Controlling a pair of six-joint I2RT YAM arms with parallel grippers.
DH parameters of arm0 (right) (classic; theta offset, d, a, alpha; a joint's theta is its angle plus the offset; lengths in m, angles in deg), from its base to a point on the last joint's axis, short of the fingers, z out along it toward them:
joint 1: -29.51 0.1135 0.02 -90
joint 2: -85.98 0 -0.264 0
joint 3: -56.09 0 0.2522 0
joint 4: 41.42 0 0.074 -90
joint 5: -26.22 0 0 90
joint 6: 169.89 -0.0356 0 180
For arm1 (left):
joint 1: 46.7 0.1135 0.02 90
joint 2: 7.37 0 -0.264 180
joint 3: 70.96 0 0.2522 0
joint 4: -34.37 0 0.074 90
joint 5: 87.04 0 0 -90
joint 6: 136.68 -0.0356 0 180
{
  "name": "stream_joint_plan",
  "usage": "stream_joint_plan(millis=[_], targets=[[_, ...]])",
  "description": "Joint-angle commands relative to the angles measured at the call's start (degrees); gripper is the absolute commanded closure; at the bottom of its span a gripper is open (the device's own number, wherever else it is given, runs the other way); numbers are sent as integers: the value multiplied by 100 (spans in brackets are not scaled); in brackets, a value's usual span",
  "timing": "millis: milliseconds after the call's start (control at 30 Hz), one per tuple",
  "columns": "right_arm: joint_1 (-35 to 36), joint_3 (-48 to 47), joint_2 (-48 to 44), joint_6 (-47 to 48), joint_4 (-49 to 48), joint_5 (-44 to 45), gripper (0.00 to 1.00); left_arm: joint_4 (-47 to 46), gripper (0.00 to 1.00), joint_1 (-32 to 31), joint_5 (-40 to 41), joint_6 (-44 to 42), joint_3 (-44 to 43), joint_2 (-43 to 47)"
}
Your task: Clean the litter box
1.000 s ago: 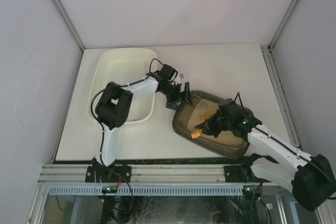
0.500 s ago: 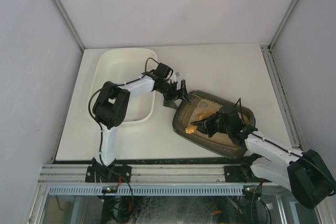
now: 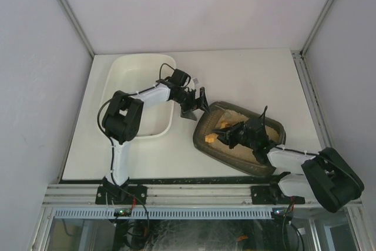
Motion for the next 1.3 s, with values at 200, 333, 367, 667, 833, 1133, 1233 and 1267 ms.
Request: stream_joint_plan(millis=[200, 333, 367, 667, 833, 1133, 1233, 1267], targets=[[-133, -117, 800, 514, -2245, -414, 100, -182, 0, 133, 187, -99, 245, 464], [-233, 197, 458, 1013, -2415, -517, 100, -180, 0, 133, 210, -139, 250, 508], [-301, 292, 289, 1145, -2368, -552, 100, -178, 0, 133, 208, -134, 250, 518], [-744, 578, -2300, 2005, 259, -814, 100, -266, 0, 300, 279, -151, 294, 555], [-1030, 800, -3794, 1878, 1893, -1003, 100, -288, 0, 299, 301, -162, 332, 551], [-1022, 753, -4963, 1659, 3821, -1254, 100, -303, 0, 306, 336, -188, 358, 560], [-1013, 564, -4886, 1879, 4251, -1472, 100, -308, 0, 298, 394, -240, 384, 606], [-1012, 507, -4832, 1966, 4388, -1574, 100, -296, 0, 300, 433, -279, 382, 626]])
